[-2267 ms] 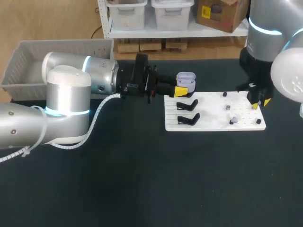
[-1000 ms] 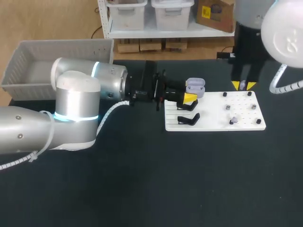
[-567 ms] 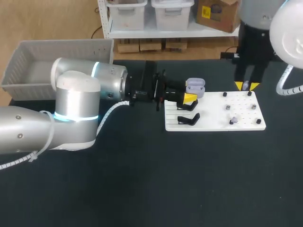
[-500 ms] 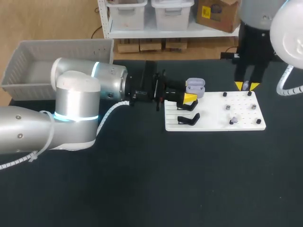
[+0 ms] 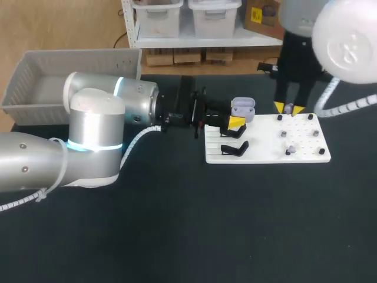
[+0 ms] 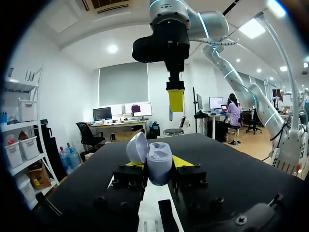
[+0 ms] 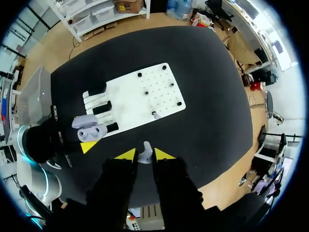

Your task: Pick up each earbud case from the left stands, insert the matching earbuds, close the lid, and place the case in the box.

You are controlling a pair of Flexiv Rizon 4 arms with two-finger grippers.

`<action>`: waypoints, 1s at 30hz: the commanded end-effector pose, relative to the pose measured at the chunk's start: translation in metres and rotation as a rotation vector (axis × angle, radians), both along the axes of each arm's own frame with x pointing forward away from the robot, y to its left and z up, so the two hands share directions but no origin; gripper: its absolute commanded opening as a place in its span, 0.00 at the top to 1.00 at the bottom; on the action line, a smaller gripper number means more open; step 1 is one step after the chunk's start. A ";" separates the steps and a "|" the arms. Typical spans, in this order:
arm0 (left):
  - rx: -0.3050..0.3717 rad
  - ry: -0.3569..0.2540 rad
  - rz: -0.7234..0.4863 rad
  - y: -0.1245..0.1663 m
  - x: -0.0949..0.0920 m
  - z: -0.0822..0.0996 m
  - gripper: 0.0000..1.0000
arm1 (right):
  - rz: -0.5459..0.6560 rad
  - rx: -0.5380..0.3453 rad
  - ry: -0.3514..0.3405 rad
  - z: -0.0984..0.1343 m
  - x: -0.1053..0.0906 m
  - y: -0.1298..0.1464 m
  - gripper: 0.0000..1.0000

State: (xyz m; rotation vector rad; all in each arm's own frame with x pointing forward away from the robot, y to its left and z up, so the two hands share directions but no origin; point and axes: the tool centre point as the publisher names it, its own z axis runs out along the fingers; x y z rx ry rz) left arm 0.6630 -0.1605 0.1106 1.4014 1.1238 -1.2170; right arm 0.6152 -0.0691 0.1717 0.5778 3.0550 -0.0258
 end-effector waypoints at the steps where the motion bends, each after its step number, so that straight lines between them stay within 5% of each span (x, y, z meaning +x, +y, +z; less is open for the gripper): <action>1: -0.002 -0.002 0.005 0.000 -0.001 -0.001 1.00 | -0.032 -0.041 -0.007 -0.001 0.006 0.019 1.00; 15: -0.002 -0.002 0.005 0.000 -0.001 -0.001 1.00 | -0.135 0.044 -0.004 -0.002 0.010 0.046 1.00; 30: -0.002 -0.002 0.005 0.000 -0.001 -0.001 1.00 | -0.135 0.044 -0.004 -0.002 0.010 0.046 1.00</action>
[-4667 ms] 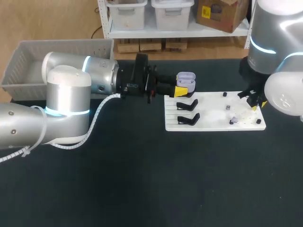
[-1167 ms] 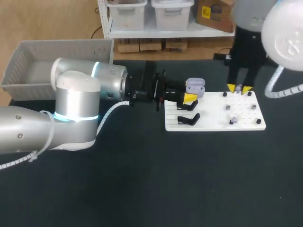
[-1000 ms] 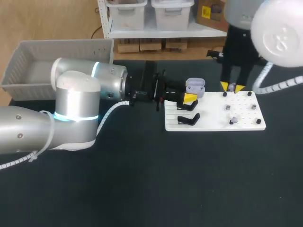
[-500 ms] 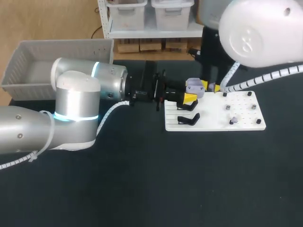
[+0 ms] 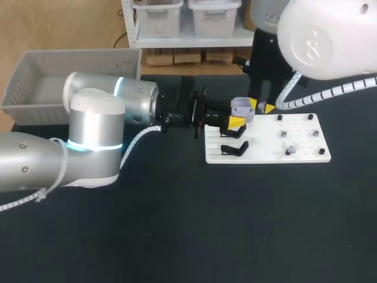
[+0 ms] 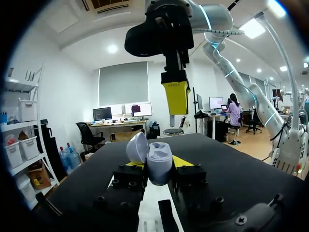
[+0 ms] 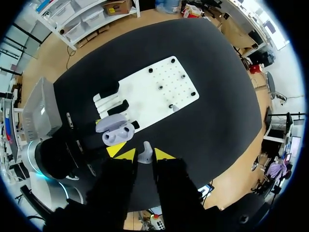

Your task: Pick up each earbud case from the left stands, insert the matching earbuds, close the lid, and place the case in the box.

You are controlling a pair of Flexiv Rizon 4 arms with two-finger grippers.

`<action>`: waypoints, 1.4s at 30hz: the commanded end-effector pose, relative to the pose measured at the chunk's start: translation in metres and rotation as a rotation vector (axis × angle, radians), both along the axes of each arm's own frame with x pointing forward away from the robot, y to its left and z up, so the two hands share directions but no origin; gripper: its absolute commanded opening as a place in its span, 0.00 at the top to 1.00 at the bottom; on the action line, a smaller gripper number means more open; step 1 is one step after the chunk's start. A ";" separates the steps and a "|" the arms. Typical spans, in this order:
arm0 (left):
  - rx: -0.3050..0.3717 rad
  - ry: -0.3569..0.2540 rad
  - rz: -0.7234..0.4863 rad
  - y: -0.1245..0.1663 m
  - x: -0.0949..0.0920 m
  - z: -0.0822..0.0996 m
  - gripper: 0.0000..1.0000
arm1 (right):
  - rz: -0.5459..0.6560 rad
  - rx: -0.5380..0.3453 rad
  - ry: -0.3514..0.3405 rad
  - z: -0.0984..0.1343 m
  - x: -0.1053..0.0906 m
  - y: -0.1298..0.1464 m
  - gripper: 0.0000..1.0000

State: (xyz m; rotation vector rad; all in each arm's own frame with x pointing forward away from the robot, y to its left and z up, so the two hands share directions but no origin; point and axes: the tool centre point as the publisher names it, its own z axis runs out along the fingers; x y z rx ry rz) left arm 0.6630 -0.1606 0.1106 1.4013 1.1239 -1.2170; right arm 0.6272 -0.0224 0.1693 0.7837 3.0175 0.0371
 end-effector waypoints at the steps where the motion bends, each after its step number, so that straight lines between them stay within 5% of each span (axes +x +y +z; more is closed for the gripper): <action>1: -0.002 -0.002 0.005 0.000 -0.001 -0.001 1.00 | -0.001 0.000 -0.004 0.000 -0.002 -0.001 1.00; 13: -0.002 -0.002 0.005 0.000 -0.001 -0.001 1.00 | -0.124 -0.055 -0.047 -0.001 0.008 0.020 1.00; 42: -0.002 -0.002 0.005 0.000 -0.001 -0.001 1.00 | -0.290 -0.079 0.065 -0.005 0.029 0.029 1.00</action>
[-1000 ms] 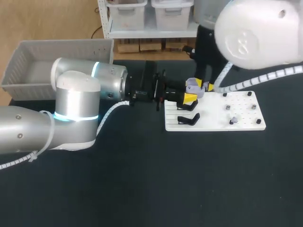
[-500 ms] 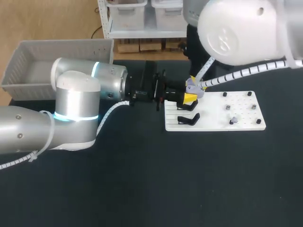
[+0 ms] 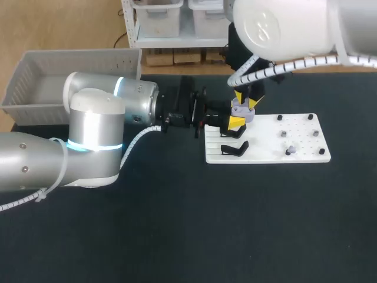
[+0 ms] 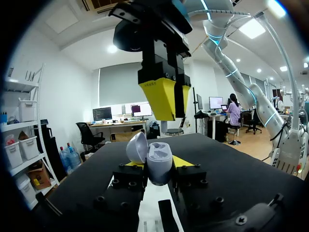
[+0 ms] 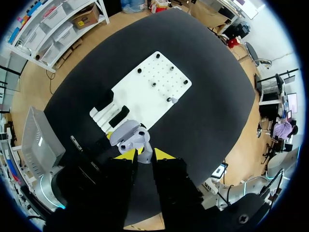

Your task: Pick up each earbud case from the left stands, insert the matching earbuds, close the lid, and place the case in the box.

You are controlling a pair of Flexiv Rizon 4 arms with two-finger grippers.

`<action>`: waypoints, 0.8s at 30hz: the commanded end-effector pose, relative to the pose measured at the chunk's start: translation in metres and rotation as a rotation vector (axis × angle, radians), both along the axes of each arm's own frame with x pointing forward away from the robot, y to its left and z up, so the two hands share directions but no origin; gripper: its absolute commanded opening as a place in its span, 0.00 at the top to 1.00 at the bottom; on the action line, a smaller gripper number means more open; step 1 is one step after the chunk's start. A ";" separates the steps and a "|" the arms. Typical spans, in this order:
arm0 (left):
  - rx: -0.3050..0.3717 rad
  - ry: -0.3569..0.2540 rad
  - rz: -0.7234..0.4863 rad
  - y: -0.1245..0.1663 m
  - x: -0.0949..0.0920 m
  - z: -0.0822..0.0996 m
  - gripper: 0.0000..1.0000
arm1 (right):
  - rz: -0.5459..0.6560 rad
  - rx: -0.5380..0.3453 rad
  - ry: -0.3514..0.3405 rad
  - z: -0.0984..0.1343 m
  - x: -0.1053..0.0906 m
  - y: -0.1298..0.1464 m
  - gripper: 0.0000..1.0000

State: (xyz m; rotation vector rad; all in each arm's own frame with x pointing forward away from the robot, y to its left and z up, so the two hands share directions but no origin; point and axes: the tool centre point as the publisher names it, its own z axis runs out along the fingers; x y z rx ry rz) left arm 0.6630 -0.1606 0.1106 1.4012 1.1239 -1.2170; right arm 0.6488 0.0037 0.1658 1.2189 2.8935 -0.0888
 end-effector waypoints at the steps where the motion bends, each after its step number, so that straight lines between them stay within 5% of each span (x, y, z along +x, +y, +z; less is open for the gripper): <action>1: -0.002 -0.002 0.005 0.000 -0.001 -0.001 1.00 | -0.002 -0.008 0.023 -0.002 0.008 0.003 1.00; 24: -0.002 -0.002 0.005 0.000 -0.001 -0.001 1.00 | -0.028 0.032 0.029 -0.013 0.011 -0.002 1.00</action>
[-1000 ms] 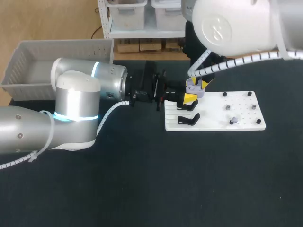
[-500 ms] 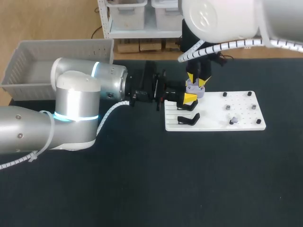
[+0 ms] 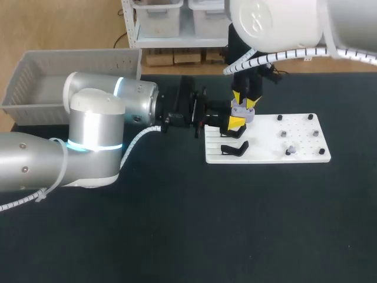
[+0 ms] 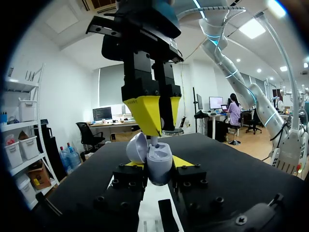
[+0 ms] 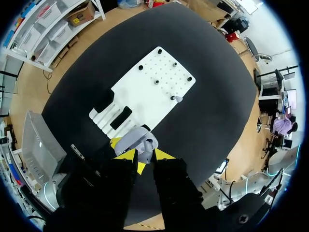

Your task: Pick up each earbud case from the left stands, insert the matching earbuds, close the lid, and place the case in the box.

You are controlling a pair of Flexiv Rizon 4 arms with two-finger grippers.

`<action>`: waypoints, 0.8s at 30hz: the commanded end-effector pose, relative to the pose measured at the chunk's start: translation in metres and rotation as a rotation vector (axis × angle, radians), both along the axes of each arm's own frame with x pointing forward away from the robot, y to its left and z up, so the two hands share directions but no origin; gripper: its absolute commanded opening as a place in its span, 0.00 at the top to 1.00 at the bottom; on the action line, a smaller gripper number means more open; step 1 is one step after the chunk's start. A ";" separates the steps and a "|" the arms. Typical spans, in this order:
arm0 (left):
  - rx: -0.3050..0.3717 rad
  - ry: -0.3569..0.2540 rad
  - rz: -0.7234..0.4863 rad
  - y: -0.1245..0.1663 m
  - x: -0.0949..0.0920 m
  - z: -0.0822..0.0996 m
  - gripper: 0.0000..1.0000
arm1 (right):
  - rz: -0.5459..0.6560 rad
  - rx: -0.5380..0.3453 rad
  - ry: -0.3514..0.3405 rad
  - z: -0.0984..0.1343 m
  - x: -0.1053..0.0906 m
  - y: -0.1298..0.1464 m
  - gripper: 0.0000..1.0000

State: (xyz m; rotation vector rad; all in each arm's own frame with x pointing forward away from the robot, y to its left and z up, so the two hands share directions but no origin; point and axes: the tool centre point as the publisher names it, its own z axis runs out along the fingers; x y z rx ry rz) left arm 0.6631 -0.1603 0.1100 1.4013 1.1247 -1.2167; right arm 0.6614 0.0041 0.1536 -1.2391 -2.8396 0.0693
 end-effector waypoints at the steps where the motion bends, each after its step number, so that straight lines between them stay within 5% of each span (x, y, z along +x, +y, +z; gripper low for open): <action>1: -0.003 -0.003 0.004 0.000 -0.001 0.000 1.00 | -0.002 0.007 -0.006 -0.002 -0.001 -0.002 1.00; 24: -0.003 -0.003 0.004 0.000 -0.001 0.000 1.00 | -0.008 0.012 0.001 -0.006 -0.001 -0.001 1.00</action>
